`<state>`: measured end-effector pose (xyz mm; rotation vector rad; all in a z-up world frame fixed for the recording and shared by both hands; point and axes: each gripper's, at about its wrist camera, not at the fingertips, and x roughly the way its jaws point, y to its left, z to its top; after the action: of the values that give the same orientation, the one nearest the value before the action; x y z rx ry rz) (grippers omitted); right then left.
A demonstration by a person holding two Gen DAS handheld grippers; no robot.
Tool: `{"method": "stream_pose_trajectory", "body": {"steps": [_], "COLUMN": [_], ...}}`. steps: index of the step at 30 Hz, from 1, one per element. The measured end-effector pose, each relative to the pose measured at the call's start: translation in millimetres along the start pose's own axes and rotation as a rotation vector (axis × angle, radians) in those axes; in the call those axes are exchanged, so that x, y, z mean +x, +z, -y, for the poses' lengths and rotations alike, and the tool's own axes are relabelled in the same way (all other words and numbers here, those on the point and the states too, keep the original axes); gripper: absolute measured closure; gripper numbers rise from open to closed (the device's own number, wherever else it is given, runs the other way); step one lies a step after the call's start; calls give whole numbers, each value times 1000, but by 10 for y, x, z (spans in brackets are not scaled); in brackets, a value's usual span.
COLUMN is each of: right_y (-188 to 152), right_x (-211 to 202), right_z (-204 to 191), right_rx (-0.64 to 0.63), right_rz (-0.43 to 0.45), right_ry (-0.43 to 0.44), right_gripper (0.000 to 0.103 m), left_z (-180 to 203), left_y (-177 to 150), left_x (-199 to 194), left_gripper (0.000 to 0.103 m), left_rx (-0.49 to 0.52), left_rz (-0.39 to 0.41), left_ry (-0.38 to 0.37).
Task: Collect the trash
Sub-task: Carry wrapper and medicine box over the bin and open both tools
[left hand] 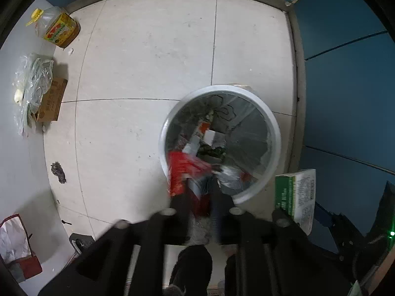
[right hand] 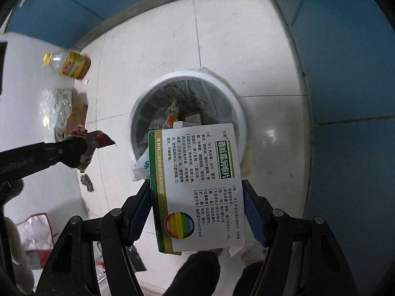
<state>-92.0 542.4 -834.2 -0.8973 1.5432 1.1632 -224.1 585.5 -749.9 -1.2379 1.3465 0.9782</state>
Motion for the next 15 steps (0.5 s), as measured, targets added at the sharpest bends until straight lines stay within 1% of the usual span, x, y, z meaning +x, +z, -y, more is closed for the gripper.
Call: {"method": "stream_pose_trajectory", "body": {"steps": [1, 2, 3, 5, 6, 8, 12, 15], "right_y": [26, 37, 49, 47, 49, 58, -15, -86], "right_x": [80, 121, 153, 128, 109, 54, -231, -476], "right_z": [-29, -32, -71, -70, -95, -130, -165, -253], "right_rx": [-19, -22, -19, -10, -8, -5, -7, -16], "right_rz": [-14, -20, -23, -14, -7, 10, 57, 96], "right_ry": [-14, -22, -26, -36, -55, -77, -123, -150], "right_gripper": [15, 8, 3, 2, 0, 0, 0, 0], "left_z": [43, 22, 0, -41, -62, -107, -158, -191], "left_y": [-5, -12, -18, -41, -45, -84, -174, -270], "left_x": [-29, -55, -84, -143, -180, -288, -500, -708], "left_gripper": [39, 10, 5, 5, 5, 5, 5, 5], "left_rx": [-1, -4, -6, -9, -12, -16, -5, 0], "left_rz": [5, 23, 44, 65, 75, 111, 181, 254], "left_ry": [3, 8, 14, 37, 50, 78, 141, 180]}}
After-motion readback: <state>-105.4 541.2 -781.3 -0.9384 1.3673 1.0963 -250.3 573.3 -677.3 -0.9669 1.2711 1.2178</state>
